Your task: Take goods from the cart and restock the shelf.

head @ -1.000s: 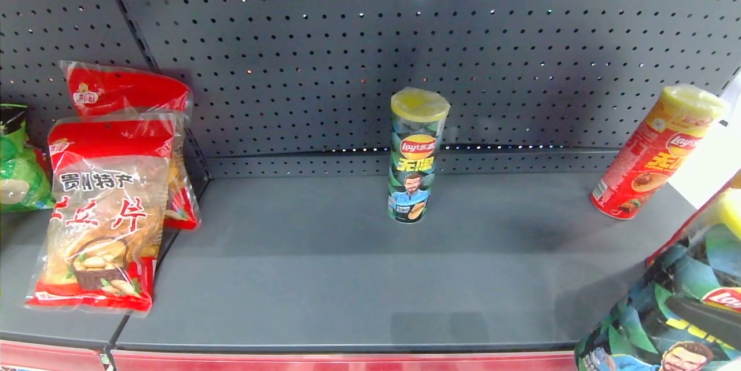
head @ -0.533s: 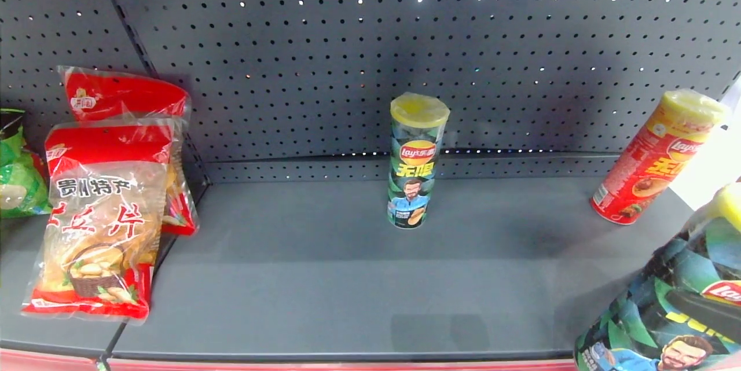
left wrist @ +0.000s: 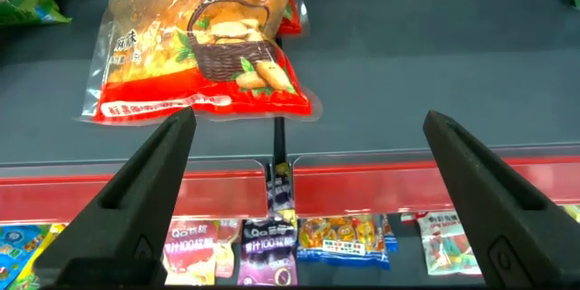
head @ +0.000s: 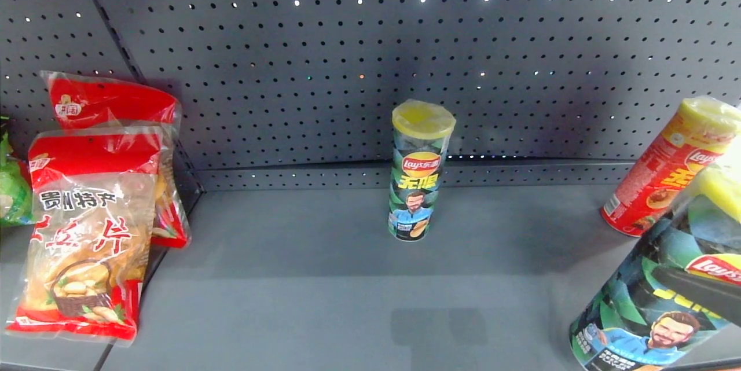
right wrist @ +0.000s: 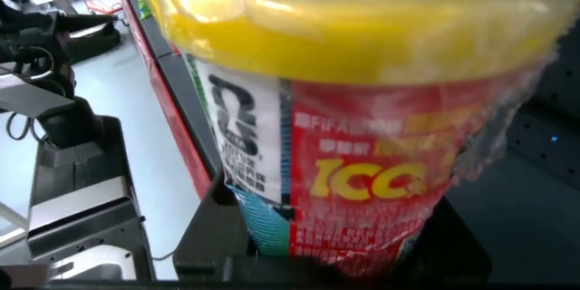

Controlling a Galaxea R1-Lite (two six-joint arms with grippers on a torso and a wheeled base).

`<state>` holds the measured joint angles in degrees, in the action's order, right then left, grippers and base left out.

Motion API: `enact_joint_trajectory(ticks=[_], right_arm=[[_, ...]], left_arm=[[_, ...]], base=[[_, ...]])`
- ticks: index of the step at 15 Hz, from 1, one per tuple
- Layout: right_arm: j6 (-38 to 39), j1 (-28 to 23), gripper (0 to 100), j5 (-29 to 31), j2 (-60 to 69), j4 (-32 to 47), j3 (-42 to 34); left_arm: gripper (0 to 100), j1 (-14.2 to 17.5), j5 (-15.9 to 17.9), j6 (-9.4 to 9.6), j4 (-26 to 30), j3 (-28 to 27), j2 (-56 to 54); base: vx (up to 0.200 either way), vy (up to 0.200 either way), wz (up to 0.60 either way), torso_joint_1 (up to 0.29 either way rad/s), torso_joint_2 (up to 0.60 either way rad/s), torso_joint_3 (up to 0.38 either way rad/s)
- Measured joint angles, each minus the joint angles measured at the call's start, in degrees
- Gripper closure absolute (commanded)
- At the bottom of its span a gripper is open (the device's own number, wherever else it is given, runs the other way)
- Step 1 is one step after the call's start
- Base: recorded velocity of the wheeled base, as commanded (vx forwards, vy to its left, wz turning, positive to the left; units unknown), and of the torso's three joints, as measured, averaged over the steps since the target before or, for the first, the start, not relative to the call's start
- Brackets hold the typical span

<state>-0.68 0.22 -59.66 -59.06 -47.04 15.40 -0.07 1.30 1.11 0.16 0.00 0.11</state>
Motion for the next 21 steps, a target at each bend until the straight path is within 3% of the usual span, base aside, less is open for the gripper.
enact_joint_trajectory(ticks=[14,16,20,21], right_arm=[[-0.07,0.11,100,-0.17,4.16,-0.04,-0.22],[-0.02,0.11,100,-0.26,4.68,-0.04,-0.24],[0.06,0.11,100,-0.28,5.12,-0.04,-0.13],[0.06,0.11,100,-0.28,5.12,-0.04,-0.13]], left_arm=[[0,-0.02,1.07,0.44,-1.41,-0.41,0.00],[0,-0.20,1.82,0.17,-3.82,-5.53,1.01],[0,-2.90,4.11,-1.46,-2.18,-27.06,10.44],[0,-4.17,4.38,-2.00,-1.85,-29.98,13.40]], base=[[0.000,0.000,0.00,0.000,0.00,0.000],[0.000,0.000,0.00,0.000,0.00,0.000],[0.000,0.000,0.00,0.000,0.00,0.000],[0.000,0.000,0.00,0.000,0.00,0.000]])
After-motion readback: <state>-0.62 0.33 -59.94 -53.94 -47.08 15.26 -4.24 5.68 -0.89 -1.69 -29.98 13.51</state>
